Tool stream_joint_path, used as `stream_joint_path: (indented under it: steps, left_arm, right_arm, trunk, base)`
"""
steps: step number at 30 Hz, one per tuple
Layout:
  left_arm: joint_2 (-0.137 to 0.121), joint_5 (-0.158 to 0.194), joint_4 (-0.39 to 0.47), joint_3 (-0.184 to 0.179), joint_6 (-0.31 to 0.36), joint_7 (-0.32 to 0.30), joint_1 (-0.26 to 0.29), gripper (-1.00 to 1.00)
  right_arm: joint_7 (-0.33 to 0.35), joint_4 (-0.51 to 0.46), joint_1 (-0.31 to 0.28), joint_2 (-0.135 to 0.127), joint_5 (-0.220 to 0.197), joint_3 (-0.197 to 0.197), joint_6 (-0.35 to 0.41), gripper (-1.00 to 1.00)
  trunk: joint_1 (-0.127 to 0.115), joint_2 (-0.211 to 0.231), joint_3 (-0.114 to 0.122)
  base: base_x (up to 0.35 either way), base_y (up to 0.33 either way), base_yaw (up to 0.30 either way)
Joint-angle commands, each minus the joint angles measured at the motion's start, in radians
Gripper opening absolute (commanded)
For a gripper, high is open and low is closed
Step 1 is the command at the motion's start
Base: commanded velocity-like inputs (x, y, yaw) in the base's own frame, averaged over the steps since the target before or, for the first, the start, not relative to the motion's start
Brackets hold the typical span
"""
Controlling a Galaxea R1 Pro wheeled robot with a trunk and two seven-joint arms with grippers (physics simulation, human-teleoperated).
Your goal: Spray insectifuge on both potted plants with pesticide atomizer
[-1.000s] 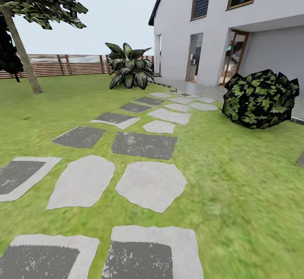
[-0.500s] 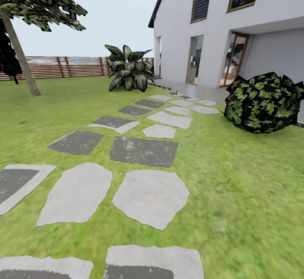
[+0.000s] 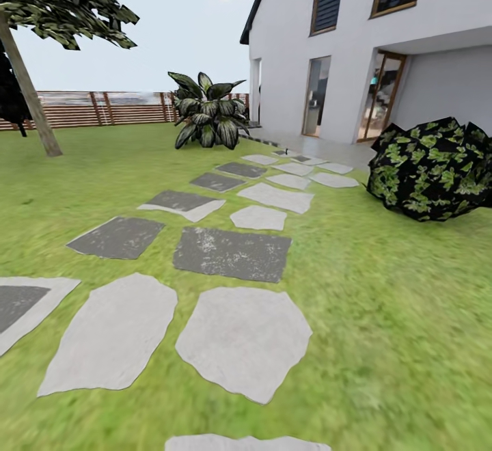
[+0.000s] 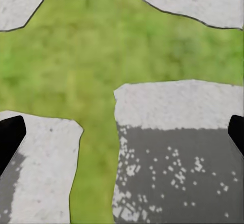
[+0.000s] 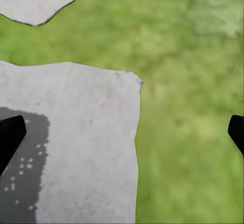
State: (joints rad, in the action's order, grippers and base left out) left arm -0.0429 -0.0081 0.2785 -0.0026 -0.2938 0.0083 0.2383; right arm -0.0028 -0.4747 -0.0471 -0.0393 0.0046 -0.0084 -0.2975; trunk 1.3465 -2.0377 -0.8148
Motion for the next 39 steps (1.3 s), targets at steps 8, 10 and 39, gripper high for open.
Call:
stream_joint_path:
  steps: [8, 10, 39]
  left_arm:
    - [0.000, -0.002, -0.001, 0.000, -0.003, 0.001, 0.001, 1.00]
    - [0.000, -0.003, -0.001, 0.000, -0.003, 0.001, 0.000, 1.00]
    - [0.000, -0.003, -0.001, 0.000, -0.004, 0.001, 0.000, 1.00]
  right_arm:
    - [0.000, 0.000, -0.001, 0.000, 0.000, -0.001, -0.003, 1.00]
    - [0.000, 0.001, -0.001, 0.000, 0.001, -0.001, -0.003, 1.00]
    - [0.000, 0.000, -0.001, 0.000, 0.000, -0.001, -0.003, 1.00]
  trunk:
    - [0.000, 0.000, -0.001]
    - [0.000, 0.000, -0.001]
    - [0.000, 0.000, -0.001]
  base:
    - [0.338, 0.000, 0.000]
    - [0.338, 0.000, 0.000]
    - [0.338, 0.000, 0.000]
